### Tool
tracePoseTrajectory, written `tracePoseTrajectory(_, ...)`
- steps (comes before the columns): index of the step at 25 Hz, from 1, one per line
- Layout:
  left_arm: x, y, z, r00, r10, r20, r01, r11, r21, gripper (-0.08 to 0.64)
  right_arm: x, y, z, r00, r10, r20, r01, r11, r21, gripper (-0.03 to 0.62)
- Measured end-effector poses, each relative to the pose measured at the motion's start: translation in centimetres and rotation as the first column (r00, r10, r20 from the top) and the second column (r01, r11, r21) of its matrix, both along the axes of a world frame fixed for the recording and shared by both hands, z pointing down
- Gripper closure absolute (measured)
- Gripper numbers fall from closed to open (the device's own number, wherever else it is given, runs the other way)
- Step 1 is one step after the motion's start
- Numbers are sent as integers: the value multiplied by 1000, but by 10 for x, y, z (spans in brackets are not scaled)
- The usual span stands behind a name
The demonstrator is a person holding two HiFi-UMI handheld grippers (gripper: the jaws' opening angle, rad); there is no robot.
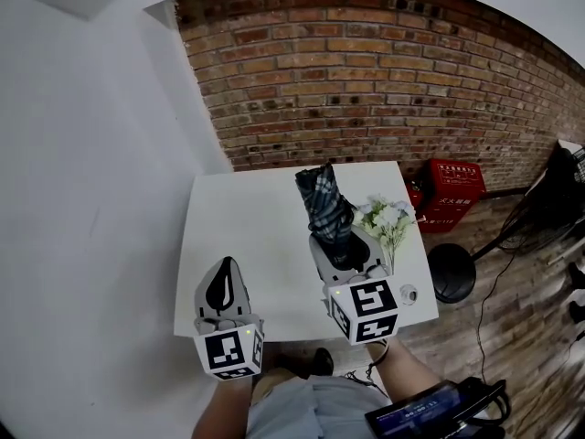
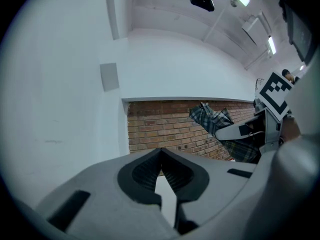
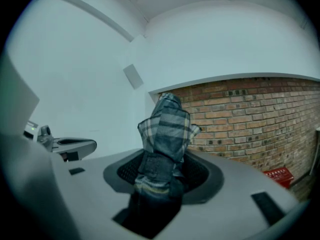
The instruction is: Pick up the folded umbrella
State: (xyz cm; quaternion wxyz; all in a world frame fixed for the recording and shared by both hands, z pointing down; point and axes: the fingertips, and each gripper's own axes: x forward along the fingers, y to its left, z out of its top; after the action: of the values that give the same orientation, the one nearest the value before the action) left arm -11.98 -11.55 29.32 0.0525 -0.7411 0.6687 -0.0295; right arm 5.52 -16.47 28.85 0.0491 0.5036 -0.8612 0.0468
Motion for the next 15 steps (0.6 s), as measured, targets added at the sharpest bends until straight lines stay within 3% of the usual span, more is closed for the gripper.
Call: tracePoseTrajectory(15,-51,28,-22,997,62,36,-64,997,49,552,-43,52,-26,995,93,24,-95,989,111,385)
